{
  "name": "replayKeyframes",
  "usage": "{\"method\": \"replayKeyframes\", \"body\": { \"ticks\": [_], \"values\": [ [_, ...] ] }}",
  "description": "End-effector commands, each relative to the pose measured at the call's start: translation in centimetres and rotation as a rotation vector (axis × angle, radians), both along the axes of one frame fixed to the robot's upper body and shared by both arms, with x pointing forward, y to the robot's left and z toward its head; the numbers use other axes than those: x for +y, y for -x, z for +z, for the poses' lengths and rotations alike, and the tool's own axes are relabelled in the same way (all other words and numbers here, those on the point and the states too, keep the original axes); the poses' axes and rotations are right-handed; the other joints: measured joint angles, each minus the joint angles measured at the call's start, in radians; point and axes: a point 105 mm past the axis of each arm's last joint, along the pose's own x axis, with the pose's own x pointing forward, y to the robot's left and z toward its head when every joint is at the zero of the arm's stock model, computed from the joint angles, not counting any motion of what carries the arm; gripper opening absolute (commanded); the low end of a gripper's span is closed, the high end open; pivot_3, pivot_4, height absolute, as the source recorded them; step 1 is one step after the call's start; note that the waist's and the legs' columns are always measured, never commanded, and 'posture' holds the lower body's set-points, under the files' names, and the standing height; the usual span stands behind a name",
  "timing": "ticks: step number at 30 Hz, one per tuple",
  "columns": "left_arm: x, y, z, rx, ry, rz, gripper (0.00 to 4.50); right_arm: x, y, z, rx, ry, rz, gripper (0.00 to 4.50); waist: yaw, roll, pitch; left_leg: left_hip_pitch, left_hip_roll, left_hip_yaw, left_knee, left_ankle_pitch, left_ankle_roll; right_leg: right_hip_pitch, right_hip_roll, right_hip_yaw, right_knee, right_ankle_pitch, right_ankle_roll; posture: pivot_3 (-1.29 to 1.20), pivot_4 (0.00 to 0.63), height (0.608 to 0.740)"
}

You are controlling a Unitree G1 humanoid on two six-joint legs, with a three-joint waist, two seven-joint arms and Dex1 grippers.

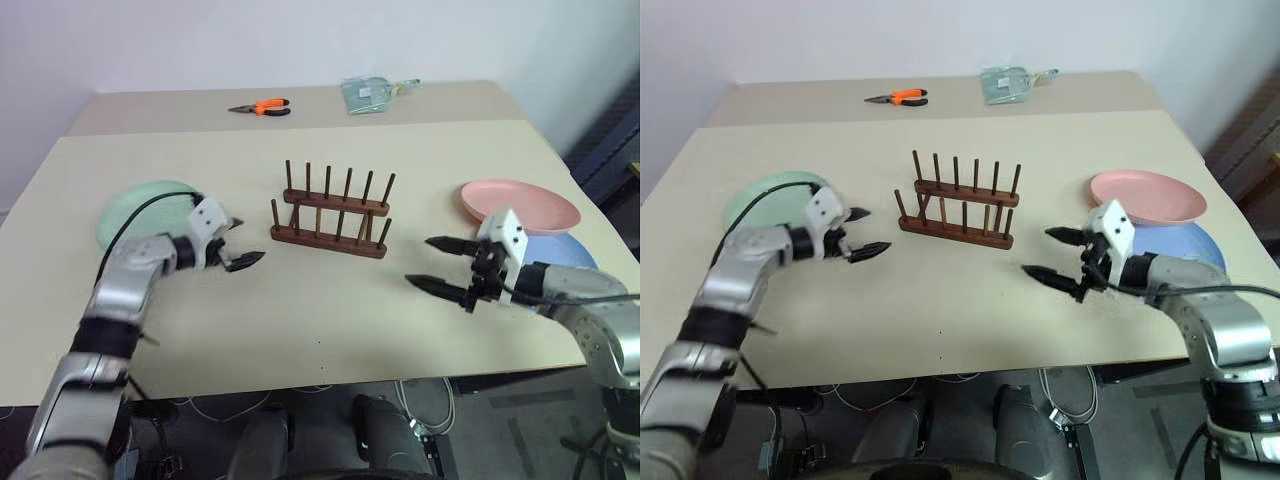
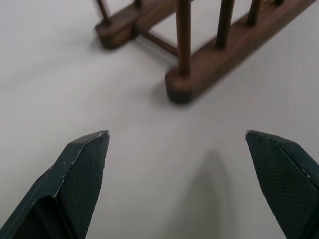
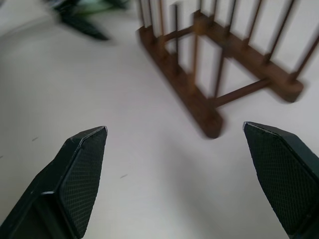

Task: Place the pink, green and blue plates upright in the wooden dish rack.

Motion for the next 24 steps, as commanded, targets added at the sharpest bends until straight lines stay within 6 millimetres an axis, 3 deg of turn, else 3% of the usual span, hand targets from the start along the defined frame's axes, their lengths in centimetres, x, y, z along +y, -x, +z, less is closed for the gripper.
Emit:
{"method": "replayKeyframes", "body": {
  "ticks": [1,7,10,16,19,24],
  "values": [
    [-0.8,-1.5,-0.1,0.026,-0.037,-0.081,4.5,0.7,0.9,1.1,-0.054,-0.026,-0.011,4.47,-0.003,0.0,0.0,0.0,0.0,0.0,0.0,0.0,0.0,0.0,0.0,0.0,0.0,0.0,0.0,0.0,0.15,0.74],
    [-4.0,-1.6,-1.2,0.113,-0.057,-0.237,4.5,0.1,1.8,0.6,-0.055,-0.016,-0.067,4.47,-0.005,-0.001,0.0,0.0,0.0,0.0,0.0,0.0,0.001,0.0,0.0,0.0,0.0,0.0,0.001,0.0,0.15,0.74],
    [-4.8,-1.8,-1.9,0.102,-0.06,-0.233,3.63,0.2,1.9,0.6,-0.06,-0.013,-0.08,4.5,-0.004,-0.001,0.0,0.001,0.0,0.0,0.0,0.0,0.001,0.0,0.0,0.0,0.001,0.0,0.001,0.0,0.15,0.74],
    [-4.9,-1.3,-2.1,0.082,-0.01,-0.242,0.86,-0.4,2.2,0.9,-0.055,0.007,-0.089,4.5,-0.002,-0.002,-0.001,0.001,0.0,0.0,0.001,0.0,0.001,0.001,0.0,0.0,0.001,0.0,0.003,0.0,0.15,0.74],
    [-4.9,-1.1,-1.4,0.047,0.023,-0.224,0.77,-1.0,2.4,1.1,-0.044,0.031,-0.082,4.5,-0.004,-0.002,-0.001,0.001,0.0,-0.001,0.0,0.0,0.001,0.001,0.0,0.0,0.001,0.001,0.003,0.0,0.15,0.74],
    [-6.3,2.8,-0.6,0.013,0.041,-0.224,0.77,-2.1,1.7,0.9,-0.046,0.068,-0.089,4.5,-0.008,-0.001,-0.001,0.001,0.001,0.0,0.0,-0.001,0.001,0.0,0.0,0.001,0.001,0.001,0.003,0.0,0.15,0.74]
  ]
}}
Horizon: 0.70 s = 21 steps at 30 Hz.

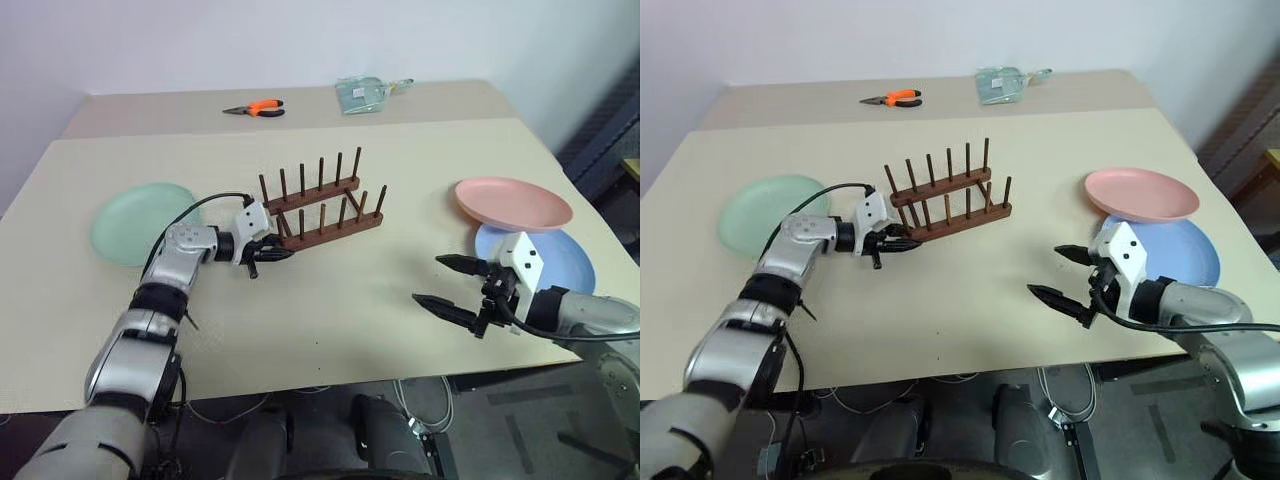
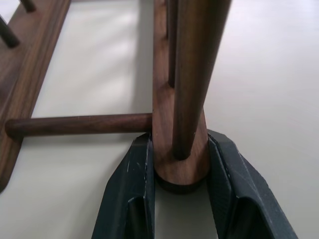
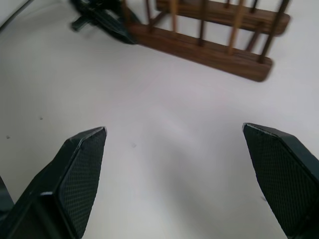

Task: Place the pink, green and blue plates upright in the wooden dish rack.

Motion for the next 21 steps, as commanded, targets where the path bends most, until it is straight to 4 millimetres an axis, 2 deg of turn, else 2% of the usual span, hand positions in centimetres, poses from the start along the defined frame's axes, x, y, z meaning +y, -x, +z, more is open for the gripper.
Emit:
{"method": "replayKeyframes", "body": {
  "ticks": [1,3,5,10,15,19,21],
  "values": [
    [-1.3,2.1,1.8,-0.05,0.005,-0.005,0.77,-0.3,-0.3,0.7,-0.037,0.014,0.011,4.5,0.003,0.0,0.0,0.0,0.0,0.0,0.0,0.0,0.0,0.0,0.0,0.0,0.0,0.0,0.0,0.0,0.15,0.74],
    [-3.6,3.4,2.6,-0.033,0.069,0.046,0.77,-0.3,-0.6,0.3,-0.035,0.018,0.018,4.5,0.007,0.0,0.0,0.0,0.0,-0.001,0.001,0.0,0.0,0.0,0.0,0.0,0.0,0.0,0.0,0.0,0.15,0.74],
    [-5.2,3.7,3.1,-0.002,0.105,0.139,0.77,-0.2,-0.8,0.1,-0.036,0.023,0.026,4.5,0.019,0.0,0.0,-0.001,0.0,-0.001,0.002,0.0,0.0,0.001,0.0,0.0,0.0,0.0,0.0,0.0,0.15,0.74],
    [-6.6,4.3,2.1,0.033,0.051,0.251,0.77,0.1,-1.1,-0.2,-0.041,0.024,0.042,4.5,0.024,0.0,0.0,0.0,-0.001,-0.001,0.002,0.0,0.0,0.001,0.0,0.0,0.0,-0.003,0.003,0.0,0.15,0.74],
    [-6.2,4.7,1.2,0.033,-0.003,0.245,0.77,0.2,-1.3,-0.2,-0.05,0.029,0.046,4.5,0.017,0.0,0.0,0.0,0.0,-0.001,0.001,0.0,0.0,0.001,0.001,0.0,0.0,-0.003,0.003,0.0,0.15,0.74],
    [-4.3,5.8,1.3,-0.054,-0.104,0.046,0.77,0.4,-1.4,-0.2,-0.051,0.034,0.052,4.5,0.018,0.0,0.0,0.0,0.0,-0.001,0.001,0.0,0.0,0.001,0.001,0.0,0.0,-0.004,0.0,0.0,0.15,0.74],
    [-3.0,6.8,0.8,-0.051,-0.179,-0.102,0.77,0.5,-1.4,-0.2,-0.048,0.032,0.056,4.5,0.019,0.001,0.0,0.0,0.0,0.0,0.001,0.0,0.0,0.0,0.001,0.0,0.0,-0.005,-0.001,0.0,0.15,0.74]
  ]
}}
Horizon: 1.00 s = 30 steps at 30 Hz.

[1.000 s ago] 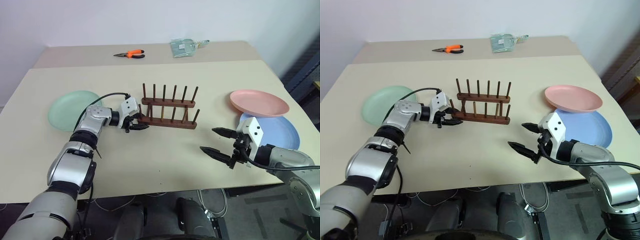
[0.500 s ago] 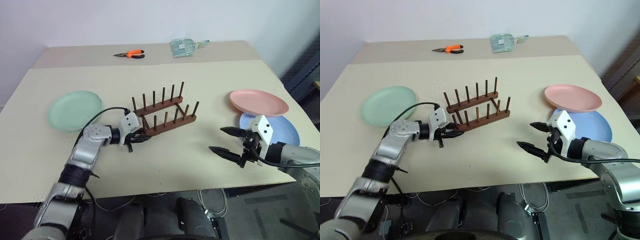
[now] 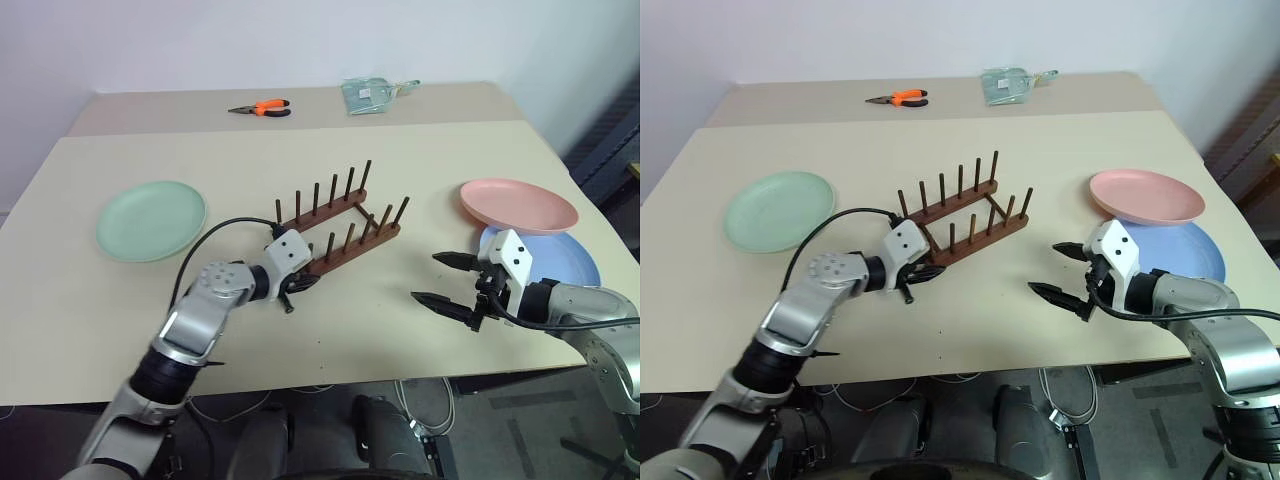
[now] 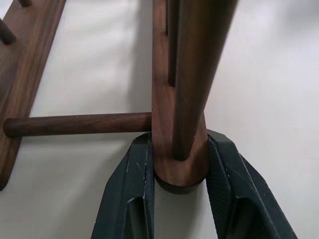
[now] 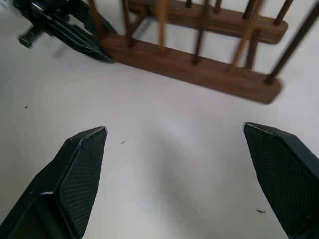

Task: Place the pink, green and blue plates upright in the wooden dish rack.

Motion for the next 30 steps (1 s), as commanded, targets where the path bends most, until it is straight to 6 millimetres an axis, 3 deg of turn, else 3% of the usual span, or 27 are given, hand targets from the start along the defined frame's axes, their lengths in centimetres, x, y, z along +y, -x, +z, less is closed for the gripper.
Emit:
{"method": "replayKeyframes", "body": {
  "ticks": [1,4,7,11,19,24,25,29,30],
  "values": [
    [1.1,1.8,-0.2,-0.003,-0.089,-0.262,0.77,0.3,-0.1,0.9,-0.038,-0.003,0.018,4.5,0.002,0.001,0.0,0.0,0.0,0.0,0.0,0.0,0.0,0.0,0.0,0.0,0.0,0.0,-0.001,0.0,0.15,0.74],
    [2.4,1.0,-0.5,0.029,-0.113,-0.321,0.77,0.3,0.0,0.8,-0.022,-0.01,0.024,4.5,0.012,0.001,0.0,0.0,0.0,0.001,0.001,0.0,0.0,0.0,-0.001,0.0,-0.001,0.002,-0.004,0.0,0.15,0.74],
    [2.3,-0.5,-0.3,0.012,-0.095,-0.339,0.77,-0.1,0.5,0.4,0.008,0.009,0.022,4.5,0.016,0.0,0.0,-0.002,-0.001,0.0,0.003,0.0,0.0,0.001,-0.001,0.0,-0.002,0.002,-0.004,0.0,0.15,0.74],
    [1.3,-2.0,-0.4,0.001,-0.062,-0.352,0.77,-0.9,0.8,0.0,0.012,0.025,-0.006,4.5,0.01,0.0,0.0,-0.002,-0.002,0.0,0.002,0.0,0.0,0.001,-0.002,0.0,-0.002,0.002,-0.003,0.0,0.15,0.74],
    [-2.4,-2.7,-0.5,0.049,-0.018,-0.404,0.77,-2.3,1.1,-0.5,0.023,0.059,-0.054,4.5,0.01,0.0,0.0,-0.001,-0.002,0.0,0.003,0.0,0.0,0.002,-0.002,0.0,-0.001,0.004,0.0,0.0,0.15,0.74],
    [-2.7,-2.5,-0.5,0.092,0.008,-0.387,0.77,-2.5,1.3,-0.8,0.024,0.065,-0.056,4.5,0.008,0.0,-0.001,0.0,-0.002,0.0,0.002,0.0,0.0,0.002,-0.002,0.0,-0.001,0.004,0.0,0.0,0.15,0.74],
    [-2.6,-2.5,-0.5,0.098,0.014,-0.376,1.8,-2.5,1.3,-0.8,0.024,0.066,-0.056,4.5,0.008,0.0,-0.001,0.0,-0.002,0.0,0.002,0.0,0.0,0.002,-0.002,0.0,0.0,0.004,0.0,0.0,0.15,0.74],
    [-0.9,-3.3,0.5,0.05,0.021,-0.276,3.55,-2.7,1.2,-1.0,0.026,0.089,-0.061,4.5,0.007,0.0,0.0,0.0,-0.001,0.0,0.002,0.0,0.0,0.002,-0.002,0.0,0.0,0.004,0.0,0.0,0.15,0.74],
    [0.3,-3.2,0.8,0.05,0.022,-0.242,4.01,-2.9,1.3,-1.1,0.033,0.098,-0.066,4.24,0.006,0.0,0.0,0.0,-0.001,0.0,0.002,0.0,0.0,0.002,-0.002,0.0,0.0,0.004,0.0,0.0,0.15,0.74]
  ]
}}
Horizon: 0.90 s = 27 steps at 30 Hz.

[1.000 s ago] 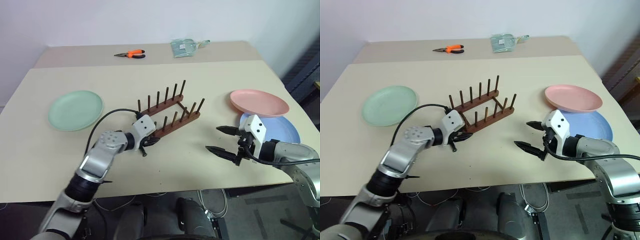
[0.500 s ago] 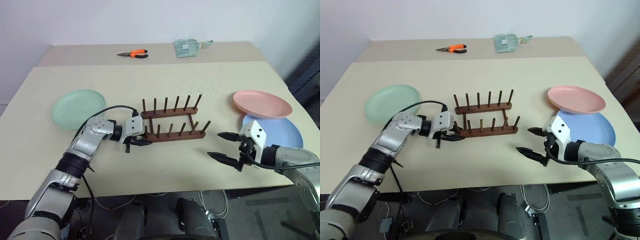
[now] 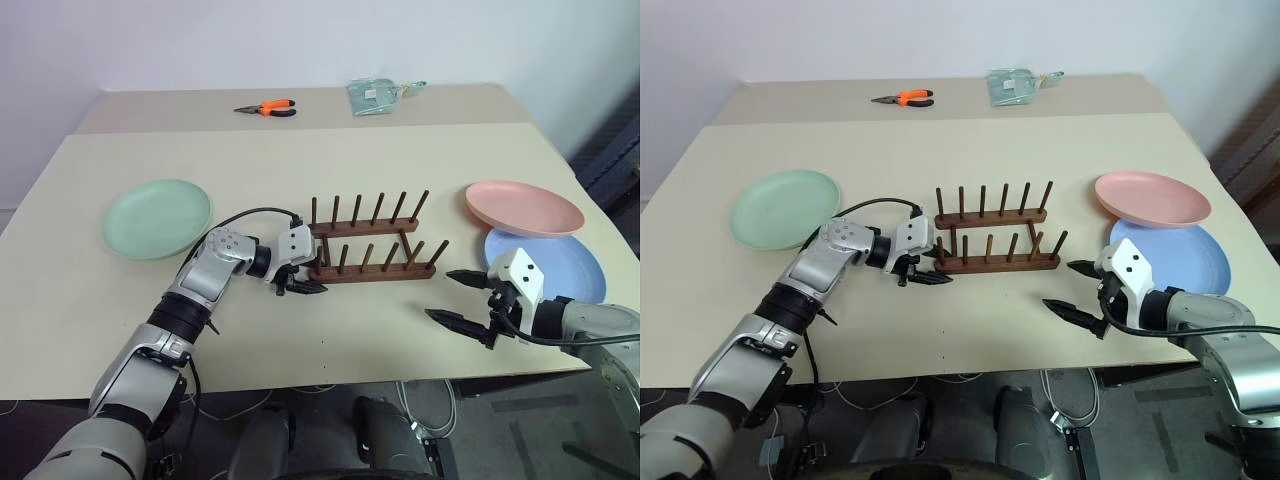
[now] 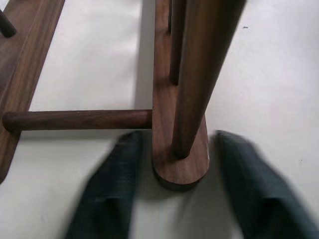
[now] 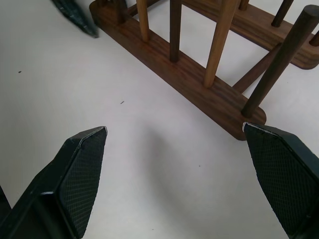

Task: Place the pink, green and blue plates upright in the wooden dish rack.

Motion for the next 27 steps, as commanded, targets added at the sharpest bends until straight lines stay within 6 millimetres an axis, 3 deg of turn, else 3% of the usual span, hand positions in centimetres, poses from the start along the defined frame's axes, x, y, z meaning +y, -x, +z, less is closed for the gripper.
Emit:
{"method": "replayKeyframes", "body": {
  "ticks": [1,2,3,4,7,9,14,20,27],
  "values": [
    [3.2,0.0,1.6,-0.033,0.008,0.101,4.03,-0.9,-0.1,0.4,-0.014,0.046,-0.016,3.95,-0.006,0.0,0.0,0.0,0.0,0.0,0.0,0.0,0.0,0.0,0.0,0.0,0.0,0.0,0.0,0.0,0.15,0.74],
    [4.2,0.5,1.6,-0.027,-0.003,0.116,4.03,-1.0,0.1,0.2,-0.005,0.06,-0.013,3.67,-0.011,0.0,0.0,0.0,0.001,0.0,-0.001,0.0,0.0,-0.001,0.0,0.0,0.001,0.0,0.0,0.0,0.15,0.74],
    [4.9,1.3,1.8,-0.009,0.01,0.129,3.87,-0.9,0.2,-0.1,-0.001,0.071,-0.01,3.12,-0.016,0.0,0.0,0.001,0.001,0.0,-0.002,0.0,0.0,-0.001,0.0,0.0,0.001,0.0,0.0,0.0,0.15,0.74],
    [5.1,2.2,2.0,0.016,0.037,0.135,3.49,-0.8,0.2,-0.3,0.0,0.074,-0.009,2.64,-0.023,0.0,0.0,0.001,0.001,0.0,-0.002,0.0,0.0,-0.001,0.001,0.0,0.001,0.0,0.0,0.0,0.15,0.74],
    [2.9,5.5,2.5,0.062,0.127,0.08,2.12,-0.3,-0.4,-1.3,-0.012,0.107,-0.021,1.13,-0.022,0.0,0.0,0.001,0.002,0.0,-0.003,0.0,0.0,-0.001,0.001,0.0,0.001,0.0,0.0,0.0,0.15,0.74],
    [1.1,6.4,1.8,0.06,0.113,0.082,1.14,-0.5,-1.3,-1.9,-0.037,0.151,-0.051,0.21,-0.009,0.0,0.0,0.0,0.001,-0.001,-0.001,0.0,0.0,0.0,0.0,0.0,0.0,-0.002,-0.003,0.0,0.15,0.74],
    [-2.5,6.3,-0.1,0.048,0.066,0.165,1.14,0.4,-2.8,-2.8,-0.057,0.193,-0.054,0.21,0.001,0.0,0.0,0.001,0.0,0.0,0.002,0.0,0.0,0.002,0.0,0.0,0.0,-0.004,0.0,0.0,0.15,0.74],
    [-2.8,3.4,-0.8,-0.021,0.06,0.357,1.14,0.9,-5.8,-3.0,-0.136,0.22,-0.11,0.21,-0.007,0.001,0.0,0.001,0.0,0.0,0.0,0.0,0.0,0.0,0.001,0.001,0.001,-0.003,0.002,0.0,0.15,0.74],
    [-1.7,0.8,-1.6,-0.074,0.063,0.501,1.14,1.9,-8.6,-2.6,-0.186,0.21,-0.121,0.21,-0.005,0.001,-0.001,0.002,0.0,-0.001,0.0,0.001,-0.001,0.001,0.001,0.001,0.002,0.0,-0.002,0.0,0.15,0.74]
  ]
}}
